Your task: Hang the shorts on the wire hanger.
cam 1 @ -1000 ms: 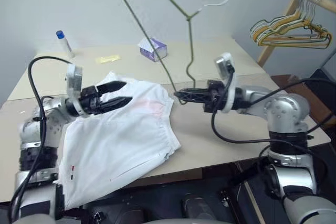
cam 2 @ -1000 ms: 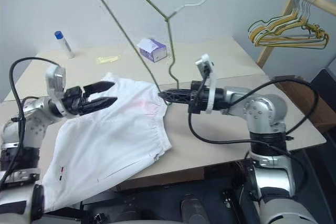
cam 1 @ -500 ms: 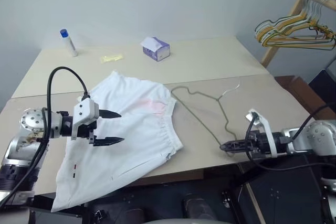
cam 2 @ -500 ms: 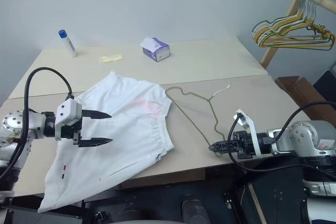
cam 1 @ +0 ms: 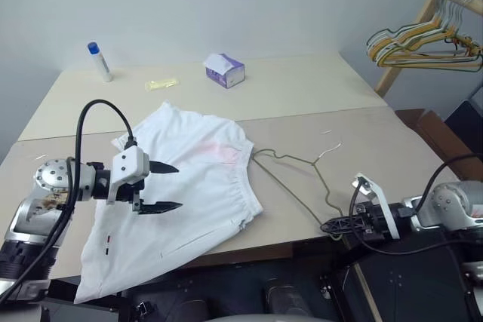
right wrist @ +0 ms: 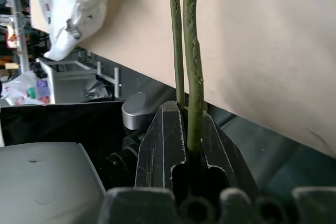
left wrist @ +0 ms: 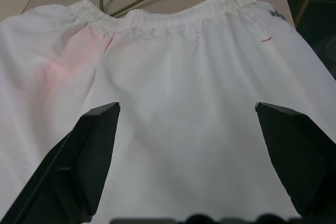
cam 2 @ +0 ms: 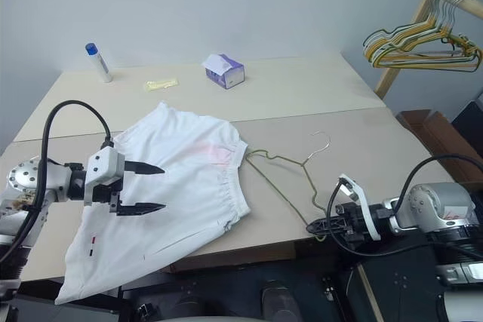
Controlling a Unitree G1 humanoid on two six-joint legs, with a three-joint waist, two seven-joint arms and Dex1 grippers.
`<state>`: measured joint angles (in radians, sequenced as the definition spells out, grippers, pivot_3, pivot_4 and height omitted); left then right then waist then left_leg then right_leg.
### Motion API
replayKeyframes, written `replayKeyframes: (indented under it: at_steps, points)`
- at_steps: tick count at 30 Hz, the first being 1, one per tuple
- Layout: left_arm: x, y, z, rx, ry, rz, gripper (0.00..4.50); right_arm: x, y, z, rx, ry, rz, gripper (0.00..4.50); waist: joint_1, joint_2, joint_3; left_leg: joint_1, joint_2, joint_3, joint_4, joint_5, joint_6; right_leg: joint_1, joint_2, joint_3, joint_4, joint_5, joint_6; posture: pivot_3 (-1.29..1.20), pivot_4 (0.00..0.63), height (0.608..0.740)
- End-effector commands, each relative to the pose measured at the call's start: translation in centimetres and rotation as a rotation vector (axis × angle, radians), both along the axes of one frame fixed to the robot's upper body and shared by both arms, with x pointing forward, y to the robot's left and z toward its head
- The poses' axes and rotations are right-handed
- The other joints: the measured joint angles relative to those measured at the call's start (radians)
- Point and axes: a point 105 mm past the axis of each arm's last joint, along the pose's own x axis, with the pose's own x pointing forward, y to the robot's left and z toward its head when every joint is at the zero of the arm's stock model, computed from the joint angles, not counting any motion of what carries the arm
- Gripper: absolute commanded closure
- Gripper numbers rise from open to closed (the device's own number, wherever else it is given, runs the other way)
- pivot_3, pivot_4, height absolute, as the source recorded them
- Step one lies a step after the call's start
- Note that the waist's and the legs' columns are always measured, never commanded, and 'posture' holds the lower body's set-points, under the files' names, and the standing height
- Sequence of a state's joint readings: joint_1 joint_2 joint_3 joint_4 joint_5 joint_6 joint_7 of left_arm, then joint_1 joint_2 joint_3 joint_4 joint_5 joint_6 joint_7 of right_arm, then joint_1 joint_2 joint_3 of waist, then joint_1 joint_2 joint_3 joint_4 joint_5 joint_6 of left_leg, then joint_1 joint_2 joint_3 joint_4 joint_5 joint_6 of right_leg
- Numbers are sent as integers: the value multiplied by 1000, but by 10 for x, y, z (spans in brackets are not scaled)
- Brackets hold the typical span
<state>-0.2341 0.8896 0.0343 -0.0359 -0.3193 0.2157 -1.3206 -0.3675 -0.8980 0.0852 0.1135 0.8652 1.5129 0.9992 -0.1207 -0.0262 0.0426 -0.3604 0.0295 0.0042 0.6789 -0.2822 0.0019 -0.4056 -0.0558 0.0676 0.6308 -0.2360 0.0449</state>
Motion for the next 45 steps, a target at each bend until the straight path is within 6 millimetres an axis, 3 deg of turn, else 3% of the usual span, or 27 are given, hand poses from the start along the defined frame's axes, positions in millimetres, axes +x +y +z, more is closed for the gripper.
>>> replayKeyframes:
  at_steps: [1, 11, 19, 25, 32, 40, 45]
  points:
    - [3, -4, 10, -9, -46, -6, 31, 5, 5, 10, 50, -59, 17, 4500, 1, 0, 0, 0, 0, 0, 0, 0, 0, 0, 0, 0, 0, 0, 0, -81, 0, 740]
    - [4, -7, 3, 3, -49, 3, 31, 7, 15, 9, 77, -61, 79, 4500, 3, 0, 0, 0, 0, 0, 0, 0, 0, 0, 0, 0, 0, 0, -1, -68, 0, 740]
    - [5, -11, -2, 17, -57, 6, 31, 37, 21, 3, 35, -72, 111, 4500, 6, 0, 0, 2, 0, 0, 0, 0, 0, 1, 1, 1, 0, 3, -5, -42, 0, 740]
    - [3, -11, -8, 34, -50, 22, 31, 42, 27, 10, 64, -68, 199, 4500, 25, 0, 0, 1, 0, 1, 0, 0, 0, 0, 0, 0, 0, 3, -5, -18, 0, 740]
    - [2, -11, -15, 40, -44, 29, 31, 72, 29, 8, 19, -85, 176, 4500, 30, 0, 0, 2, 0, 1, 1, 0, 0, 1, 1, 0, 2, 4, -6, -4, 0, 740]
    - [1, -10, -18, 51, -47, 37, 31, 109, 30, 17, 16, -211, 43, 4500, 36, 0, 0, 1, 0, 0, 1, 0, 0, 0, 0, 0, 2, 4, -6, -1, 0, 740]
    - [3, -9, -21, 38, -49, 49, 31, 123, 43, 25, 16, -537, 88, 4500, 50, 0, 0, 2, 0, 0, 1, 0, 0, 0, 0, 0, 2, 4, -6, -26, 0, 740]
